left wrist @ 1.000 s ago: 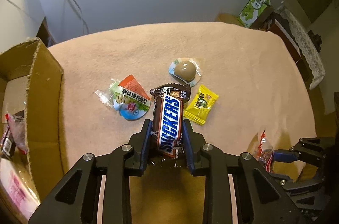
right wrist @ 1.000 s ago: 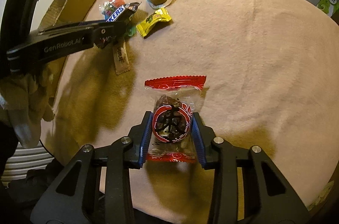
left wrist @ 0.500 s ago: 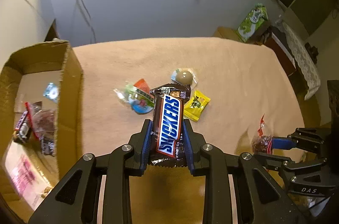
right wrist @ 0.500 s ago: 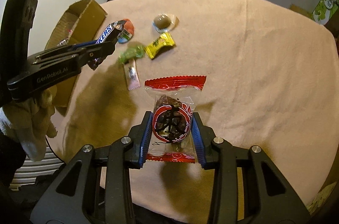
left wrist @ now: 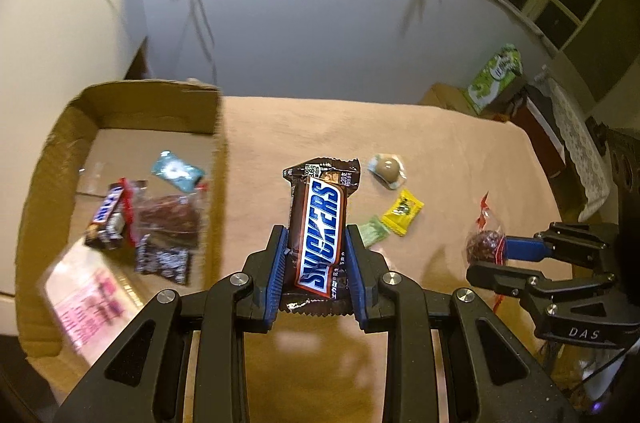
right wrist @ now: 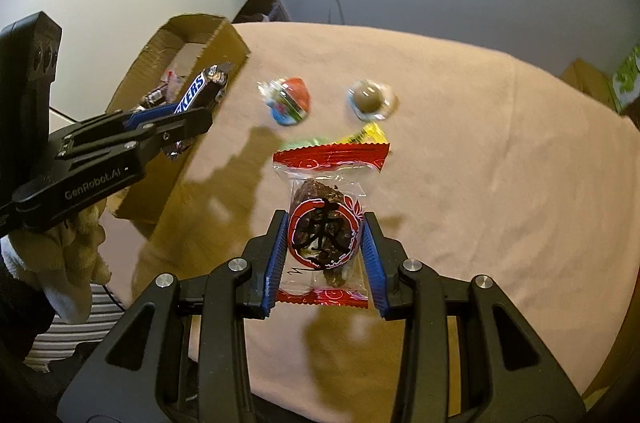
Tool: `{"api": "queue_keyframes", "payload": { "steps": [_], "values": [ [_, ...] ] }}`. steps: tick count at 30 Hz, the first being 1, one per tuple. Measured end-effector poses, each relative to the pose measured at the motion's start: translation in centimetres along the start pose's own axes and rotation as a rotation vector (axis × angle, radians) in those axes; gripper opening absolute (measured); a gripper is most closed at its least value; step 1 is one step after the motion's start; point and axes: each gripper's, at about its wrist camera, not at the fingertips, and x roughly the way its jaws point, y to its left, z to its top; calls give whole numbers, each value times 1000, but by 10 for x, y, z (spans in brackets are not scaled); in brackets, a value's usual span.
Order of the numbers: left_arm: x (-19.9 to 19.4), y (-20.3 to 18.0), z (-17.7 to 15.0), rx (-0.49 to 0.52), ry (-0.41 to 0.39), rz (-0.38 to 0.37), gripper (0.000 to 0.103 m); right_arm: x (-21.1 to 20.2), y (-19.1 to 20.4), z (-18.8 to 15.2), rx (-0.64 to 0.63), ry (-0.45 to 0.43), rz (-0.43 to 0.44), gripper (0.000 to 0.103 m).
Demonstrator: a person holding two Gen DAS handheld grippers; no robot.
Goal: Organize snacks
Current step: 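Carry the Snickers bar and red-wrapped candy into the box and open both tools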
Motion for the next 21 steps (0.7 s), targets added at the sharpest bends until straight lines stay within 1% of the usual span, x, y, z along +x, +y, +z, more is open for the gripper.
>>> {"api": "queue_keyframes", "payload": {
  "steps": [9,21],
  "values": [
    [-22,34,-6,-81,-36,55,27,6,34,27,-90,-12,21,38],
    [-38,75,-19,-167,-62,116,27,24,82,72,-191,-13,37,38]
  ]
}}
